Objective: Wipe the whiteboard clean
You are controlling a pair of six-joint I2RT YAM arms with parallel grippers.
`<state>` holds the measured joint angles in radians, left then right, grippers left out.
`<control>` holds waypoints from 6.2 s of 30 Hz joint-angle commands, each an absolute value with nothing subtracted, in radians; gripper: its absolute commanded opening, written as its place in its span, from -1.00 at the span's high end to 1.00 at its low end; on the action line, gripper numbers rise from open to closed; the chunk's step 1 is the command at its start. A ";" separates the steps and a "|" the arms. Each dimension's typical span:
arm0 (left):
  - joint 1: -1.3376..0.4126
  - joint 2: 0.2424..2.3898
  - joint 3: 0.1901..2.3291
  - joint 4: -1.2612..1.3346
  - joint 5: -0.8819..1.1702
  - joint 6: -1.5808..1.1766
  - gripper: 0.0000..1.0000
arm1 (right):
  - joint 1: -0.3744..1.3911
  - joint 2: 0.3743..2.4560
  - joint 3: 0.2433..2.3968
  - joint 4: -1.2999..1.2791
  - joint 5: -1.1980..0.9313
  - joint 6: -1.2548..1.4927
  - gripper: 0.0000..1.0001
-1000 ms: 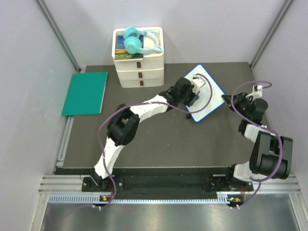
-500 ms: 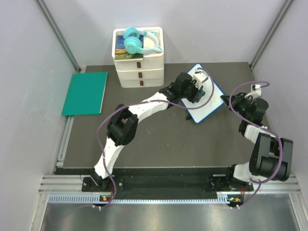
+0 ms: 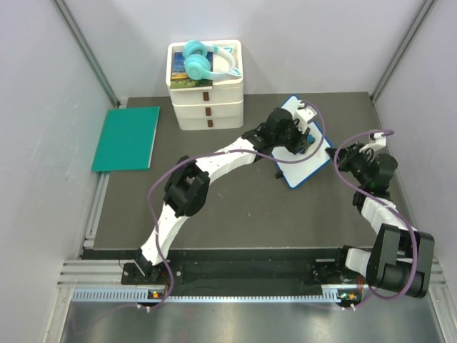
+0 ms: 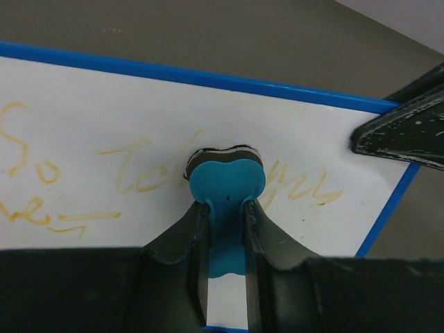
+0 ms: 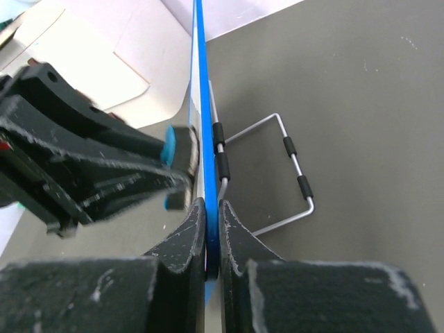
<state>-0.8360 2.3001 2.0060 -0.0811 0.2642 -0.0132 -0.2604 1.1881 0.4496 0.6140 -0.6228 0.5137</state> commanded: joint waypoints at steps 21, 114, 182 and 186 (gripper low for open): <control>-0.966 2.359 1.940 0.199 0.242 -0.256 1.00 | -0.207 1.157 0.466 0.568 -0.643 0.400 1.00; -0.876 2.292 1.436 0.284 0.253 -0.380 1.00 | -0.199 1.175 0.472 0.588 -0.637 0.417 1.00; -0.638 2.371 1.950 0.298 0.310 -0.316 1.00 | -0.103 1.394 0.761 -0.035 -0.862 0.189 1.00; -0.661 2.407 2.019 0.293 0.405 -0.330 1.00 | -0.054 1.407 0.781 -0.078 -0.819 0.153 1.00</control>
